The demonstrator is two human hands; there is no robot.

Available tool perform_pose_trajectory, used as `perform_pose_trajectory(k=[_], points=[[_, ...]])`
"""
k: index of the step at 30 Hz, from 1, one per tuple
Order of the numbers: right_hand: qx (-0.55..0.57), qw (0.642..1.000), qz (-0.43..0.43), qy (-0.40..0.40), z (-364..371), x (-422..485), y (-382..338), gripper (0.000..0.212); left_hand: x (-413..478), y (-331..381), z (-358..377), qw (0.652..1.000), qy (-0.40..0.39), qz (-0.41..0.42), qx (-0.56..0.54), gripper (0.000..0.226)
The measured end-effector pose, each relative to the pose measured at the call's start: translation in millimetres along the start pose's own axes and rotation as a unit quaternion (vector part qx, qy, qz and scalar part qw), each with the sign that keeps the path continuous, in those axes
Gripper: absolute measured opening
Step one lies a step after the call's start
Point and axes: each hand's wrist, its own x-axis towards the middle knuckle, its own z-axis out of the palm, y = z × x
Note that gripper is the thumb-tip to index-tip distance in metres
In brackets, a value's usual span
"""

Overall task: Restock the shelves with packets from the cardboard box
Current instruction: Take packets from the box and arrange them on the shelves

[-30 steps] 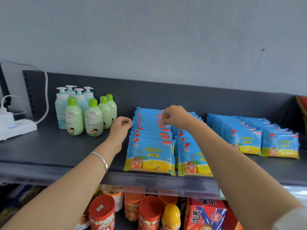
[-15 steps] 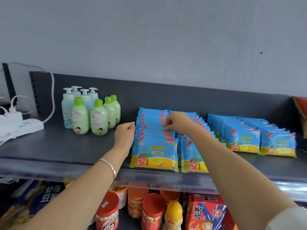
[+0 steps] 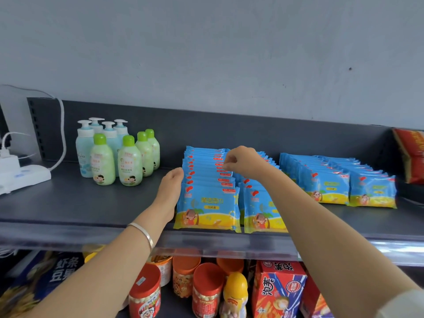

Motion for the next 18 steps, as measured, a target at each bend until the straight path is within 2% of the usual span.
perform_pose_trajectory(k=[2, 7, 12, 18], points=[[0.003, 1.000, -0.006, -0.026, -3, -8, -1, 0.018, 1, -3, 0, 1.000, -0.022, 0.002, 0.016, 0.030], [0.023, 0.987, -0.019, -0.155, -5, -26, -10, 0.038, -1, -4, 2, 0.998, -0.038, 0.000, 0.040, 0.033], [-0.014, 0.983, -0.045, -0.178, -6, -31, -11, 0.050, -6, -3, 6, 0.999, -0.040, 0.000, 0.028, 0.031], [-0.015, 0.984, -0.036, -0.171, -3, -32, -12, 0.048, -6, -3, 8, 0.998, -0.024, 0.011, 0.055, 0.038]])
